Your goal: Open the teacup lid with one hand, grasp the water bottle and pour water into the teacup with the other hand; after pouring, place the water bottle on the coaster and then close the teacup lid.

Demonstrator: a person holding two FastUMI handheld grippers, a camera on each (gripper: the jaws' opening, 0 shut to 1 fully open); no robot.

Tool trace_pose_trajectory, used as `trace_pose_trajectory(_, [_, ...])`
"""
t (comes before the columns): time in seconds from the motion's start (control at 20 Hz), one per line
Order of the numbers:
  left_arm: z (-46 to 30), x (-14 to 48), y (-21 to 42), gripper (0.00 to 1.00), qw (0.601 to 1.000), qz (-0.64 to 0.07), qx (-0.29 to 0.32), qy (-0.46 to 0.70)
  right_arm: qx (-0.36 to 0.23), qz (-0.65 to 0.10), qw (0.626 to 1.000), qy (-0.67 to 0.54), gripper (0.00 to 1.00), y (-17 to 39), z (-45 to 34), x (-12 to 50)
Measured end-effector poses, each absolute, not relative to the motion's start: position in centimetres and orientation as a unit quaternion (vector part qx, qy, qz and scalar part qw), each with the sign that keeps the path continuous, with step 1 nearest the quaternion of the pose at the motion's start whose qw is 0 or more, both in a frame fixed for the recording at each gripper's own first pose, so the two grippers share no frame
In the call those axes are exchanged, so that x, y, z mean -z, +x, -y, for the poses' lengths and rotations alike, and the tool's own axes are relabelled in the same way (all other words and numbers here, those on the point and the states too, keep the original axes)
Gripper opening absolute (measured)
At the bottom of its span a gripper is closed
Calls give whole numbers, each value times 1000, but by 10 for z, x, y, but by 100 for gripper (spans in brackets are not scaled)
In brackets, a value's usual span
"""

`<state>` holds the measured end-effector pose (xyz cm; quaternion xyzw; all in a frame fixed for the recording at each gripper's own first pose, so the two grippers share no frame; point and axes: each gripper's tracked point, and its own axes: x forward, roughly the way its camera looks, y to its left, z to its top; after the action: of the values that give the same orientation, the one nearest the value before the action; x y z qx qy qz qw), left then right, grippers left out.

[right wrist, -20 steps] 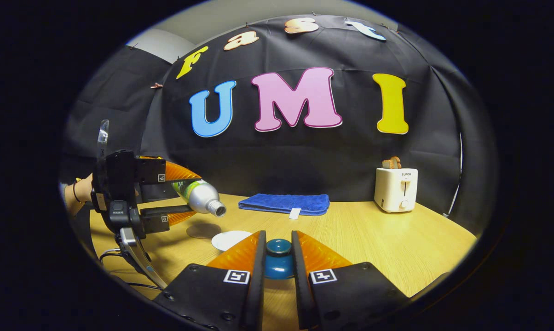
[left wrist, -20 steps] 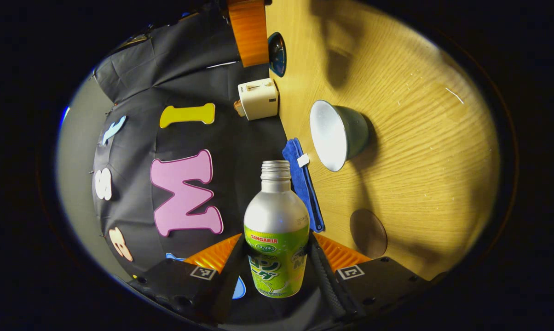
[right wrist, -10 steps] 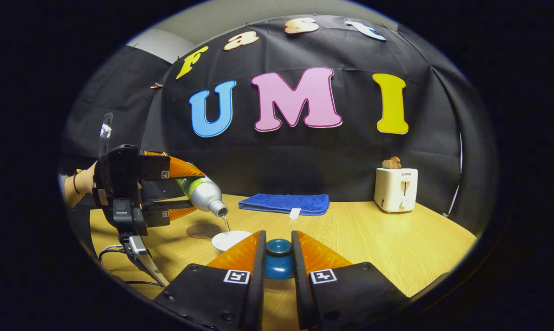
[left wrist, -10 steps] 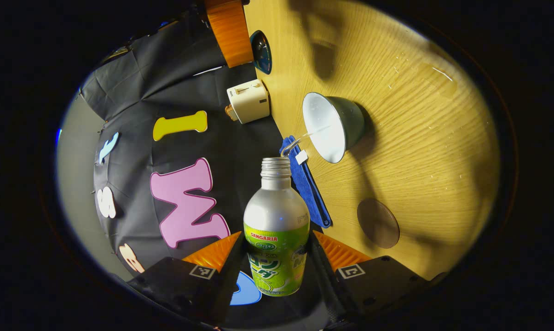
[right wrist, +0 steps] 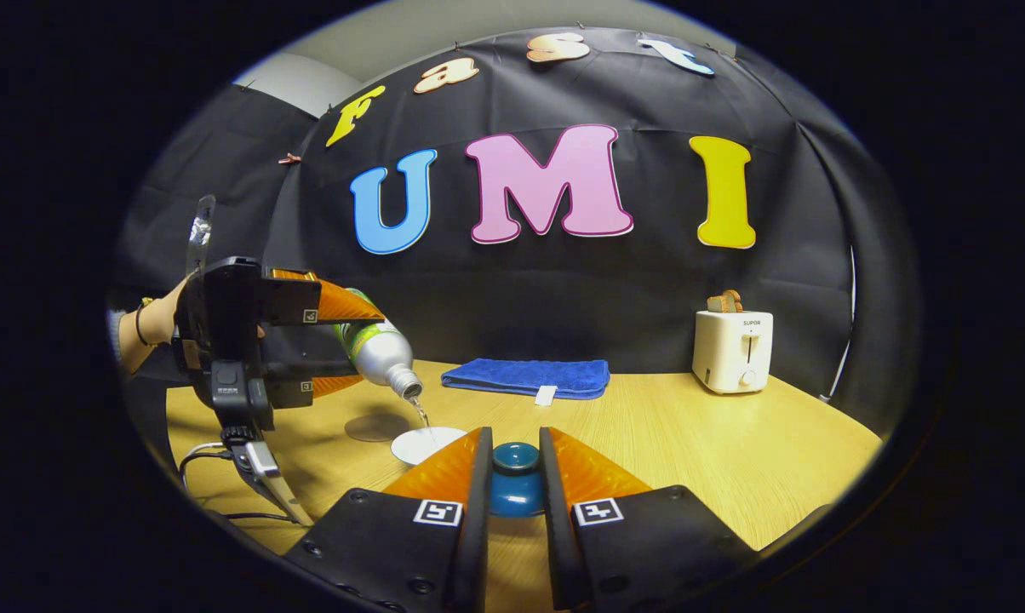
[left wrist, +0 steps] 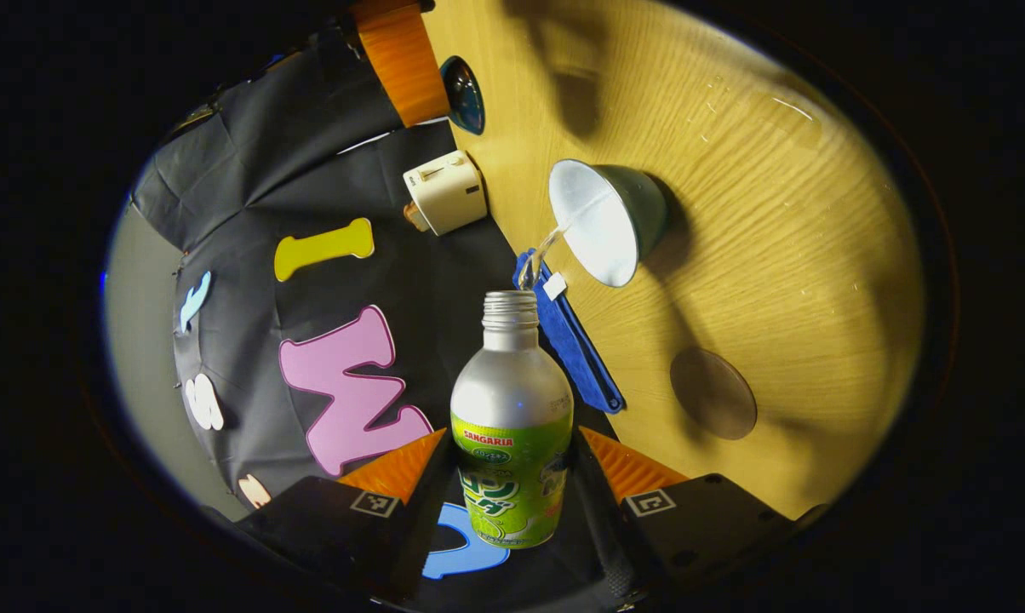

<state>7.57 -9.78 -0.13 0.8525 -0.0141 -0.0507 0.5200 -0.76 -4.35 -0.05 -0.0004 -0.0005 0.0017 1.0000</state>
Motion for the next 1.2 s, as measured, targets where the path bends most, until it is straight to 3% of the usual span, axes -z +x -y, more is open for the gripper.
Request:
trace_pose_trajectory(0.35, [100, -11, 79, 81, 491, 23, 52, 869, -2, 0, 1000, 0, 33, -8, 43, -1])
trace_pose_trajectory(1.2, [114, -36, 88, 81, 371, 40, 74, 925, -1, 1, 1000, 0, 33, -7, 43, 1])
